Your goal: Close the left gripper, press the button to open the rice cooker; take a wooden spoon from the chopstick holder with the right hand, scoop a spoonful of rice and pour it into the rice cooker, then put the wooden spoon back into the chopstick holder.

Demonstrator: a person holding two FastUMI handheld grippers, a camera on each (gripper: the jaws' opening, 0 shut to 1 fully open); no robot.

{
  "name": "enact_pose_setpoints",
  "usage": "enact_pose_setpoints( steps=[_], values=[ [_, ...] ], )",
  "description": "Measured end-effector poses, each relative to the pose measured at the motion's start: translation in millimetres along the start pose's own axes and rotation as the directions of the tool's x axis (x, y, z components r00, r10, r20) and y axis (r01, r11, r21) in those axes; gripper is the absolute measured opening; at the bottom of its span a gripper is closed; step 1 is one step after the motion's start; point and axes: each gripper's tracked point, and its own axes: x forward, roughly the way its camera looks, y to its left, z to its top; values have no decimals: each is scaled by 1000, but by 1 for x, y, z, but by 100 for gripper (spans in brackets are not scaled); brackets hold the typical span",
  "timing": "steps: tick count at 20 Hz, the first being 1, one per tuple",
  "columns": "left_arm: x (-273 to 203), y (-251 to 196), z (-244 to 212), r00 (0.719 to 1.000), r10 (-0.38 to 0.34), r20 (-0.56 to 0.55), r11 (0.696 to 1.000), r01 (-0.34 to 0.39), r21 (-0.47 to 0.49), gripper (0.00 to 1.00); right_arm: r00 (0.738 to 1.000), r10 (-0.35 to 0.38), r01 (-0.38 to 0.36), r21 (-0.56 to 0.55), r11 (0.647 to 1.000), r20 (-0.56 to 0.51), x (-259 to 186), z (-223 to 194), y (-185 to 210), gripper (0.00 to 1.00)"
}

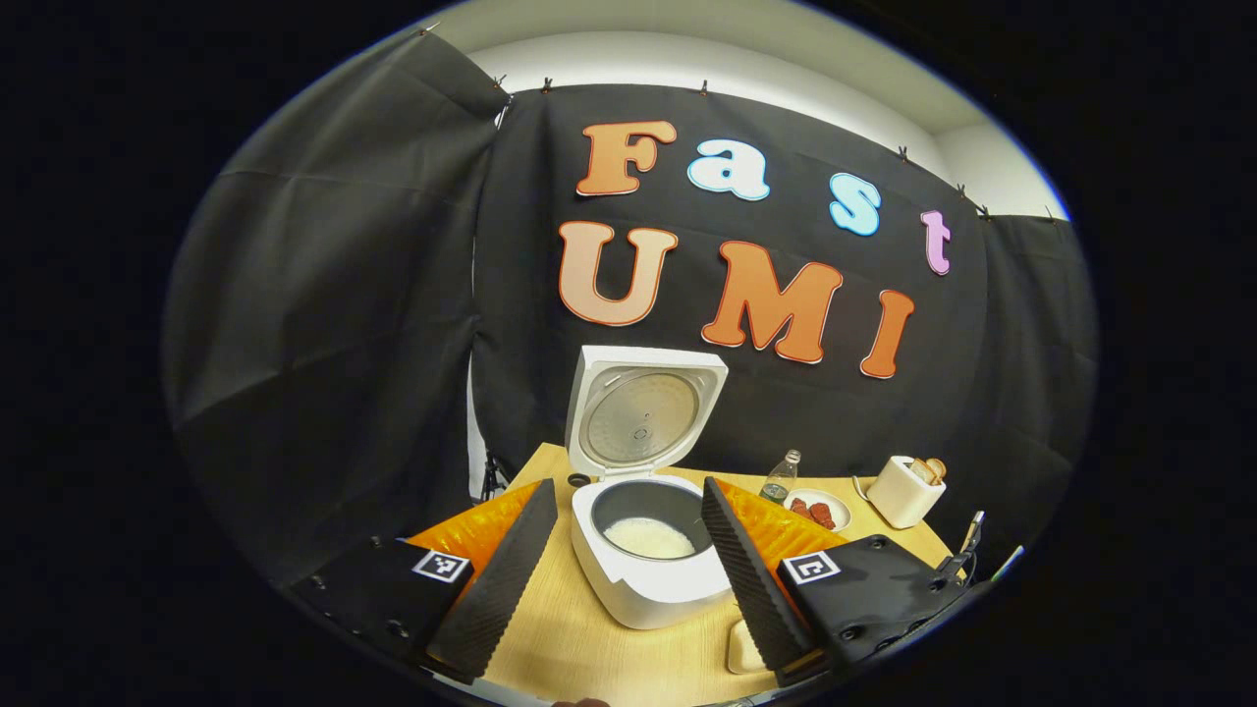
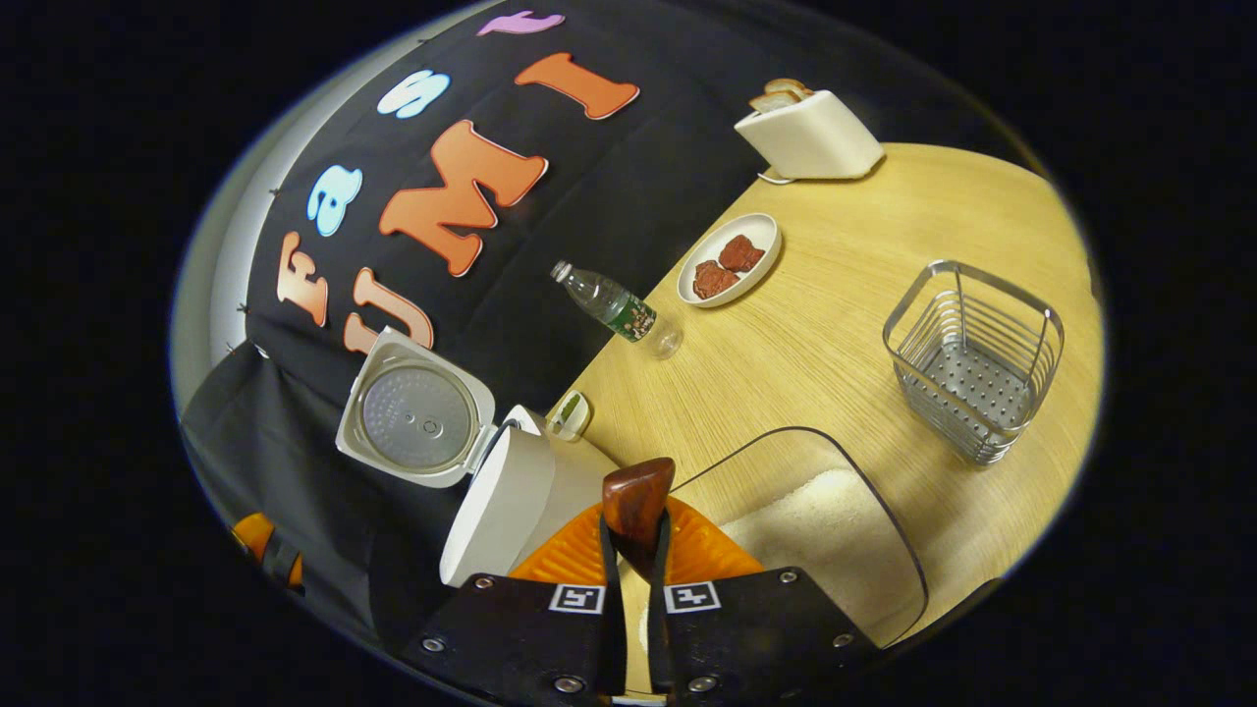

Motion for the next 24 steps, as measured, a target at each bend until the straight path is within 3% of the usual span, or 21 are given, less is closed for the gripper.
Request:
enact_pose_setpoints(
  steps=[15, 24],
  values=[
    [-4, -1, 10, 1000, 0, 29, 1000, 0, -9, 100, 994, 87, -97, 192, 977, 58, -27, 55, 22, 8],
    [5, -5, 10, 1000, -4, 29, 1000, 4, -13, 100, 987, 120, -140, 210, 968, 102, -34, 100, 61, 8]
  ],
)
